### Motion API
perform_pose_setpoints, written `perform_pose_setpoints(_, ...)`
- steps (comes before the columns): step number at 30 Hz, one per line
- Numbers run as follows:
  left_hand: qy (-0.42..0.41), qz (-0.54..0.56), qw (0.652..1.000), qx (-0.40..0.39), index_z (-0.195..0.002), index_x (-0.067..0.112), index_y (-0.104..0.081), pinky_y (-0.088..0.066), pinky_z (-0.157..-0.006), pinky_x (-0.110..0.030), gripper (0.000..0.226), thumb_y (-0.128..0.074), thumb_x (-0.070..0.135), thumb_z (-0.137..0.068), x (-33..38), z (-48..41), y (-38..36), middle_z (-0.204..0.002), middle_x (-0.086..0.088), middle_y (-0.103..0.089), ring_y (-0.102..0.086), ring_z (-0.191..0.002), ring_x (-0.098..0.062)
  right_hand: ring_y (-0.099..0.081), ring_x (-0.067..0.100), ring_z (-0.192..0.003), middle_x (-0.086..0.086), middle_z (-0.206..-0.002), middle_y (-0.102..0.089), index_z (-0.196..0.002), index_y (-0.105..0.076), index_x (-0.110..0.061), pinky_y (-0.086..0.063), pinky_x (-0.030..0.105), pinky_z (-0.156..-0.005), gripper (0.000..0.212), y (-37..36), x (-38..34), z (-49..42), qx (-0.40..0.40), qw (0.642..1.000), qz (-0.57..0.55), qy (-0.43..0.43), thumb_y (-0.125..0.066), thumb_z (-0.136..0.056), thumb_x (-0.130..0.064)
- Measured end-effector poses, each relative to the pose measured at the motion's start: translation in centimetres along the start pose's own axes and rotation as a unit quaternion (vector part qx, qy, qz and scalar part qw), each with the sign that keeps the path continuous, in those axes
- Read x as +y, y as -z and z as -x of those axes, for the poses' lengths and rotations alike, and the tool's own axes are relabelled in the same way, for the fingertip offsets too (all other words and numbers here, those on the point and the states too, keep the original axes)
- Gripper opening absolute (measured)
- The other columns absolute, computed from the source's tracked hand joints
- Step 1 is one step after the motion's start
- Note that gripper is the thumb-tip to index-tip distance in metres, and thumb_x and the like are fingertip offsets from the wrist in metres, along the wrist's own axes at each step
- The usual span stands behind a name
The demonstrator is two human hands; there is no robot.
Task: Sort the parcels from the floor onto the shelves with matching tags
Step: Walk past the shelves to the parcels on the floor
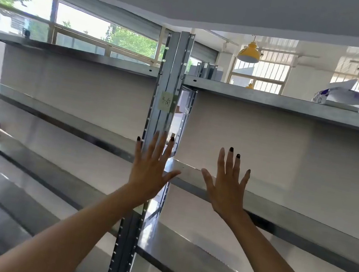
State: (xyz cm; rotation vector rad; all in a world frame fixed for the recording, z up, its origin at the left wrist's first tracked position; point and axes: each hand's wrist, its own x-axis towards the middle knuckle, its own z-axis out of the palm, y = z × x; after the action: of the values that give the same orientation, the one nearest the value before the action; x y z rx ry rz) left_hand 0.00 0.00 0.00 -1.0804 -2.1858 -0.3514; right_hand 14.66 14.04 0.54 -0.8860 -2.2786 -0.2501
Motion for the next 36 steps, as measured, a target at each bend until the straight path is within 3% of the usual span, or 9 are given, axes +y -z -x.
perform_pose_setpoints(10, 0.030, -0.035, 0.998, 0.038, -0.146, 0.022, 0.021, 0.015, -0.113, -0.055, 0.080, 0.018, 0.066, -0.079, -7.9, 0.2, -0.5, -0.155, -0.005, 0.026, 0.022, -0.143, -0.023, 0.013, 0.026, -0.146, 0.004, -0.158, 0.018, -0.143, 0.023, -0.029, 0.001, 0.058, -0.115, 0.094, -3.4, -3.7, -1.2, -0.022, 0.999, 0.010, 0.036, 0.033, -0.060, -0.074)
perform_pose_setpoints(18, 0.033, -0.031, 0.998, 0.034, -0.145, 0.022, 0.023, 0.019, -0.111, -0.053, 0.077, 0.010, 0.064, -0.082, -12.5, -0.8, -2.5, -0.155, -0.004, 0.027, 0.023, -0.142, -0.023, 0.013, 0.027, -0.146, 0.004, -0.158, 0.017, -0.141, 0.026, -0.030, 0.001, 0.059, -0.115, 0.090, -6.3, -6.1, -2.8, -0.034, 0.999, 0.019, 0.025, 0.031, -0.063, -0.074)
perform_pose_setpoints(27, 0.001, 0.004, 0.999, 0.032, -0.143, 0.023, 0.027, 0.008, -0.115, -0.056, 0.075, 0.011, 0.062, -0.082, -15.3, -3.4, -4.5, -0.154, -0.003, 0.030, 0.024, -0.142, -0.022, 0.015, 0.025, -0.145, 0.003, -0.157, 0.019, -0.141, 0.026, -0.029, 0.004, 0.058, -0.115, 0.087, -8.4, -8.7, -4.4, -0.015, 1.000, 0.024, 0.006, 0.026, -0.067, -0.075)
perform_pose_setpoints(36, -0.034, 0.054, 0.998, -0.014, -0.144, 0.022, 0.023, 0.005, -0.115, -0.057, 0.069, -0.003, 0.057, -0.090, -14.9, -3.1, -8.3, -0.154, -0.004, 0.029, 0.025, -0.142, -0.022, 0.013, 0.023, -0.146, 0.002, -0.158, 0.015, -0.145, 0.021, -0.026, 0.003, 0.060, -0.114, 0.079, -11.0, -9.2, -3.0, -0.022, 0.999, 0.030, -0.008, 0.011, -0.080, -0.070)
